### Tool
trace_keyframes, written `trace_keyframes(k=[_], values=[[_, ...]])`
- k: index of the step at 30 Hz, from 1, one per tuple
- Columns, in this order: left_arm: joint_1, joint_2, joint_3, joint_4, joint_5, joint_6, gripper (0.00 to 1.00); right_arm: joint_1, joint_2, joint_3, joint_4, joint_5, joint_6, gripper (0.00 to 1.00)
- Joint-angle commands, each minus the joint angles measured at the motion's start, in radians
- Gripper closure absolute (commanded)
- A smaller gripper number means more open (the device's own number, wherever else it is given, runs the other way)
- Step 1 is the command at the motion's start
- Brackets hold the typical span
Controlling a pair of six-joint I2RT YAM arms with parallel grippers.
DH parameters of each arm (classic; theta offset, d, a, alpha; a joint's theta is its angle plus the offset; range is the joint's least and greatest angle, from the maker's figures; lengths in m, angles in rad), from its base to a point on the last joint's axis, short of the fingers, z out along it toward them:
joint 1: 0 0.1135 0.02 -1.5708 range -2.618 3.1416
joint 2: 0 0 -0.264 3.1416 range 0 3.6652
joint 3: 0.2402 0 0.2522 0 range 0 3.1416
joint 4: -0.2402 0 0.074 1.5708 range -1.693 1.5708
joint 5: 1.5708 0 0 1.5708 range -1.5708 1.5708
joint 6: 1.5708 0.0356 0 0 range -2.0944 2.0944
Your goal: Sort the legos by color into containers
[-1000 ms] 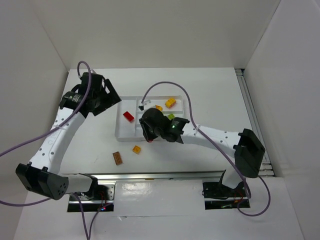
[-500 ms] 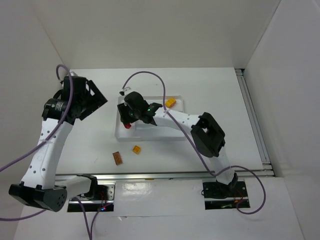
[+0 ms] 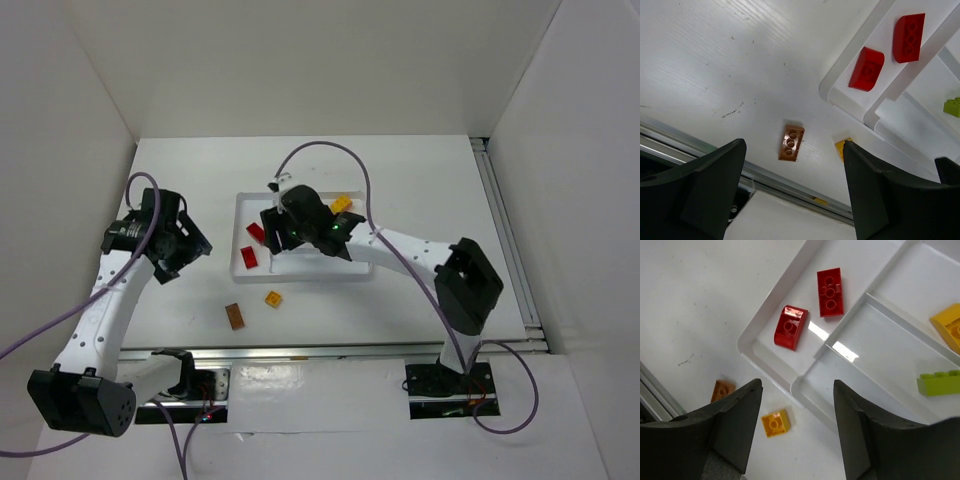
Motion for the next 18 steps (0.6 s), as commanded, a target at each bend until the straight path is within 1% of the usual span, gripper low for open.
trace_keyframes(k=[1, 3, 4, 6, 9, 11, 13, 16, 18], values=[[0.004, -0.015, 0.002, 0.024, 0.017, -0.006, 0.11, 0.044, -0.076, -0.045, -0.027, 0.008, -0.060, 0.33], [0.004, -0.015, -0.010, 0.024, 0.017, -0.006, 0.12, 0.101, -0.076, -0.068, -0.069, 0.031, -0.069, 0.26], [0.004, -0.006, -0.010, 0.024, 0.017, -0.006, 0.12, 0.136, -0.076, -0.104, -0.069, 0.031, -0.069, 0.24], [0.013, -0.006, -0.019, 0.024, 0.008, -0.006, 0.12, 0.167, -0.085, -0.144, -0.069, 0.031, -0.069, 0.23], [0.013, -0.006, -0.020, 0.024, 0.017, -0.015, 0.12, 0.207, -0.061, -0.198, -0.060, 0.031, -0.049, 0.21], [0.013, -0.018, -0.020, 0.024, 0.026, -0.015, 0.12, 0.216, -0.052, -0.241, -0.009, 0.031, -0.040, 0.21], [0.022, -0.018, -0.030, 0.033, 0.035, -0.015, 0.12, 0.216, -0.026, -0.253, 0.037, 0.040, -0.040, 0.23], [0.022, -0.018, -0.030, 0.042, 0.044, -0.015, 0.12, 0.216, -0.007, -0.254, 0.062, 0.063, -0.052, 0.23], [0.022, -0.018, -0.039, 0.042, 0.044, -0.015, 0.12, 0.216, 0.034, -0.243, 0.076, 0.074, -0.077, 0.23]])
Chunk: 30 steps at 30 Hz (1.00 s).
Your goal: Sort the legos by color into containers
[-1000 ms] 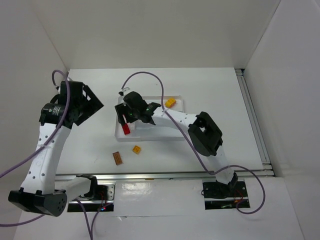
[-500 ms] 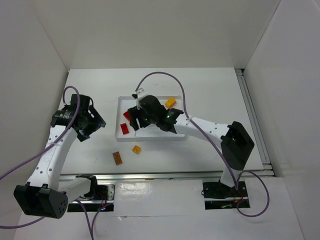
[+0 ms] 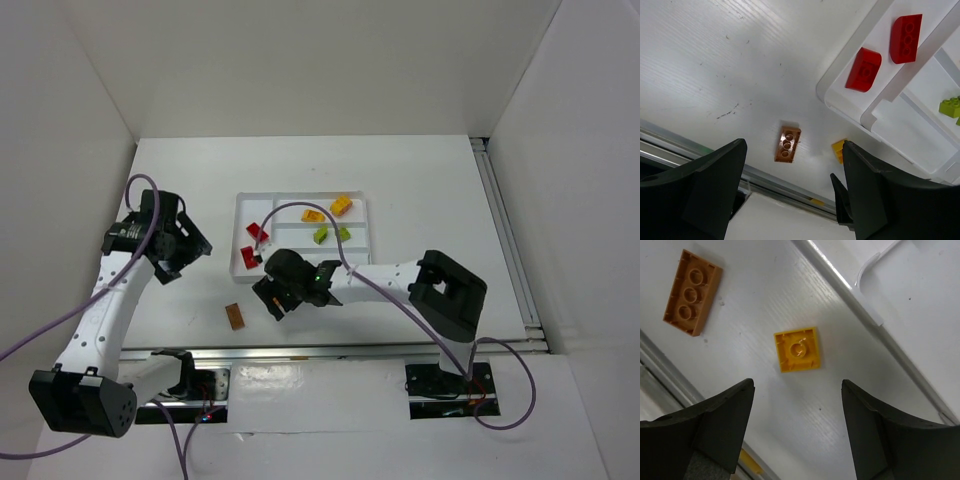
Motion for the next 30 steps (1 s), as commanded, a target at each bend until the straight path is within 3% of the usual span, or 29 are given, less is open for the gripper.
trace_keyframes(k=[1, 6, 8, 9, 13, 16, 18, 22, 26, 30], values=[[0.006, -0.015, -0.019, 0.013, 0.024, -0.013, 0.12, -0.003, 0.058, 0.032, 0.080, 0.039, -0.047, 0.23], [0.006, -0.015, -0.019, 0.022, 0.033, -0.013, 0.12, -0.003, 0.144, 0.096, 0.090, 0.061, -0.072, 0.26], [0.006, -0.015, -0.019, 0.022, 0.033, -0.013, 0.12, -0.003, 0.154, 0.096, 0.106, 0.070, -0.072, 0.35], [0.006, -0.015, -0.019, 0.022, 0.033, -0.013, 0.12, -0.003, 0.154, 0.087, 0.124, 0.070, -0.072, 0.44], [0.006, -0.015, -0.019, 0.032, 0.044, -0.004, 0.12, 0.006, 0.134, 0.050, 0.159, 0.096, -0.050, 0.48], [0.006, -0.015, -0.019, 0.032, 0.044, -0.004, 0.12, 0.015, 0.114, 0.038, 0.143, 0.096, -0.041, 0.58], [0.006, -0.006, -0.019, 0.032, 0.044, 0.005, 0.13, 0.015, 0.051, 0.038, 0.095, 0.119, -0.032, 0.69], [-0.005, -0.006, -0.031, 0.042, 0.053, 0.034, 0.13, 0.026, -0.152, -0.029, 0.040, 0.223, 0.019, 0.69], [-0.059, 0.060, -0.054, 0.012, 0.078, 0.027, 0.13, -0.096, -0.276, -0.039, -0.058, 0.288, 0.078, 0.69], [-0.191, 0.074, -0.159, 0.054, 0.105, -0.074, 0.14, -0.323, -0.290, -0.011, -0.068, 0.188, 0.088, 0.69]])
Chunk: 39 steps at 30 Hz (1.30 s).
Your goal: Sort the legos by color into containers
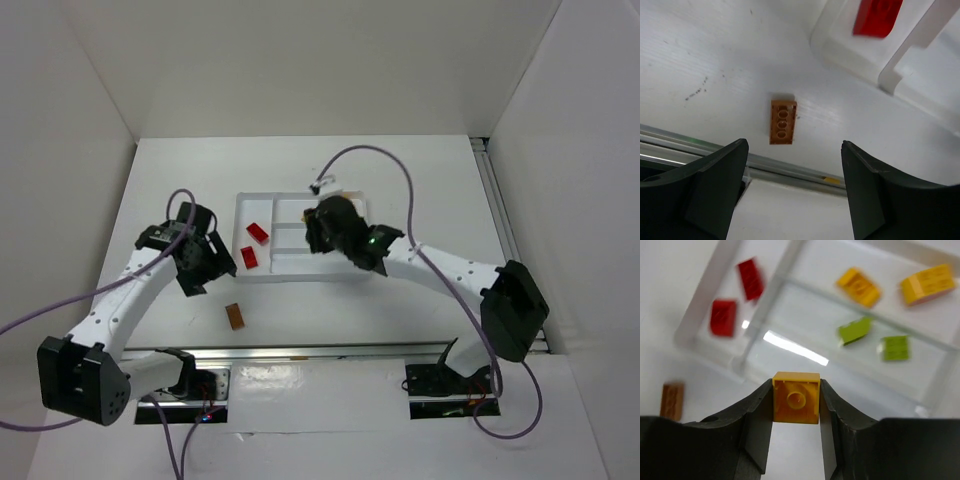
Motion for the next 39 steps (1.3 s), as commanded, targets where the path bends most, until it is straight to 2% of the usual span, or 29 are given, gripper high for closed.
trace_keyframes(k=[1, 3, 10, 15, 17, 18, 19, 21, 22, 24, 27, 34, 37, 38, 39], values=[[-0.101, -0.004, -0.113, 0.022, 0.056, -0.075, 0.14, -0.161, 0.043, 0.040, -0.053, -0.025, 0.037, 0.69], [-0.127, -0.004, -0.147, 0.038, 0.067, -0.121, 0.14, -0.233, 0.090, 0.113, -0.053, -0.048, 0.011, 0.69], [-0.268, 0.065, -0.221, 0.094, 0.029, -0.212, 0.14, -0.362, 0.311, 0.317, -0.030, -0.105, -0.013, 0.69], [-0.331, 0.134, -0.235, 0.116, -0.008, -0.239, 0.13, -0.375, 0.455, 0.444, -0.022, -0.116, -0.004, 0.69], [-0.342, 0.145, -0.244, 0.156, -0.008, -0.239, 0.13, -0.364, 0.488, 0.472, -0.036, -0.093, -0.004, 0.64], [-0.342, 0.145, -0.244, 0.156, -0.022, -0.239, 0.13, -0.364, 0.514, 0.501, -0.036, -0.082, -0.004, 0.49], [-0.342, 0.157, -0.244, 0.166, -0.022, -0.239, 0.13, -0.354, 0.531, 0.526, -0.050, -0.073, -0.015, 0.40], [-0.342, 0.182, -0.244, 0.166, -0.031, -0.239, 0.13, -0.340, 0.569, 0.572, -0.096, -0.048, -0.015, 0.29], [-0.342, 0.182, -0.244, 0.166, -0.031, -0.239, 0.13, -0.340, 0.569, 0.599, -0.096, -0.048, -0.026, 0.24], [-0.342, 0.196, -0.254, 0.166, -0.031, -0.239, 0.13, -0.327, 0.550, 0.600, -0.096, -0.028, -0.026, 0.23], [-0.342, 0.196, -0.279, 0.192, -0.040, -0.250, 0.13, -0.327, 0.503, 0.549, -0.084, -0.028, -0.026, 0.23], [-0.342, 0.230, -0.310, 0.216, -0.073, -0.261, 0.15, -0.327, 0.283, 0.376, -0.059, -0.016, -0.004, 0.23], [-0.333, 0.266, -0.310, 0.242, -0.082, -0.261, 0.24, -0.337, 0.220, 0.313, -0.059, -0.005, 0.005, 0.23], [-0.333, 0.266, -0.299, 0.254, -0.082, -0.235, 0.31, -0.337, 0.206, 0.301, -0.070, 0.004, 0.014, 0.23], [-0.333, 0.266, -0.299, 0.263, -0.091, -0.220, 0.43, -0.346, 0.195, 0.276, -0.070, 0.004, 0.014, 0.23]])
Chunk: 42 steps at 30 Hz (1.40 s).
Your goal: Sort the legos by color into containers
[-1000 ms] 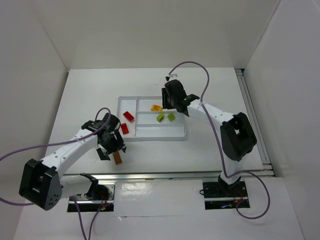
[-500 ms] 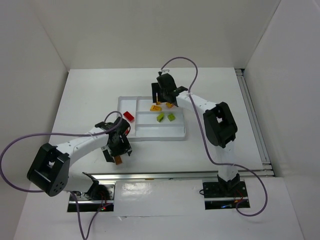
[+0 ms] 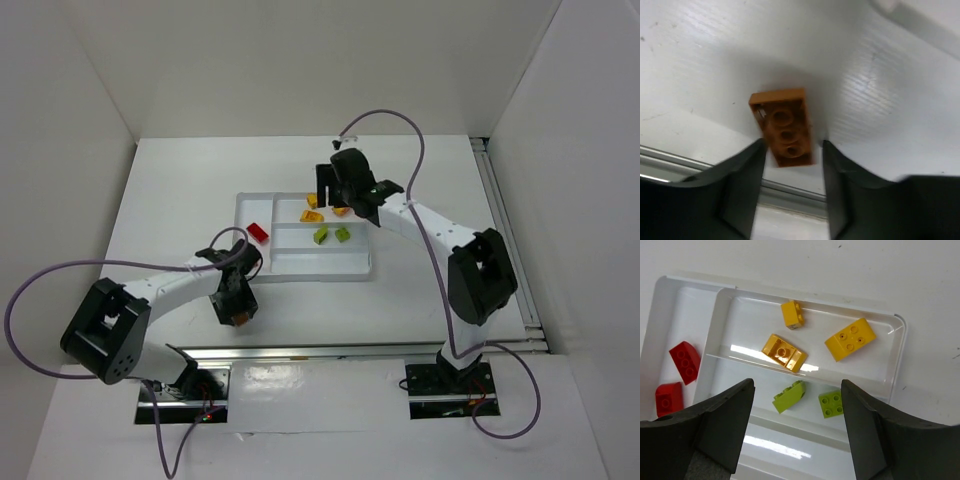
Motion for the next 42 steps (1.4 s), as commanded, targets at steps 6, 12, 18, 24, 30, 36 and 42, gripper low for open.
trace_keyframes(k=[6, 12, 18, 24, 30, 36, 42], values=[[-0.015, -0.050, 0.128, 0.016, -0.030, 0.189, 0.86, -0.085, -0.209, -0.159, -0.039, 0.020, 0.023, 0.23], [-0.133, -0.027, 0.376, -0.018, 0.097, 0.305, 1.00, -0.204, -0.410, -0.282, -0.085, 0.011, 0.052, 0.23], [-0.179, 0.248, 0.670, 0.001, 0.101, 0.388, 1.00, -0.271, -0.536, -0.371, -0.151, -0.010, 0.085, 0.23], [-0.188, 0.500, 0.870, 0.001, 0.168, 0.443, 1.00, -0.302, -0.599, -0.426, -0.193, -0.001, 0.085, 0.23], [-0.219, 0.595, 0.926, 0.001, 0.190, 0.432, 1.00, -0.346, -0.638, -0.449, -0.223, 0.008, 0.076, 0.23], [-0.246, 0.614, 0.898, -0.010, 0.099, 0.394, 0.62, -0.346, -0.638, -0.460, -0.213, -0.013, 0.066, 0.23], [-0.265, 0.580, 0.898, -0.010, 0.055, 0.385, 0.03, -0.346, -0.629, -0.451, -0.203, -0.023, 0.066, 0.23]])
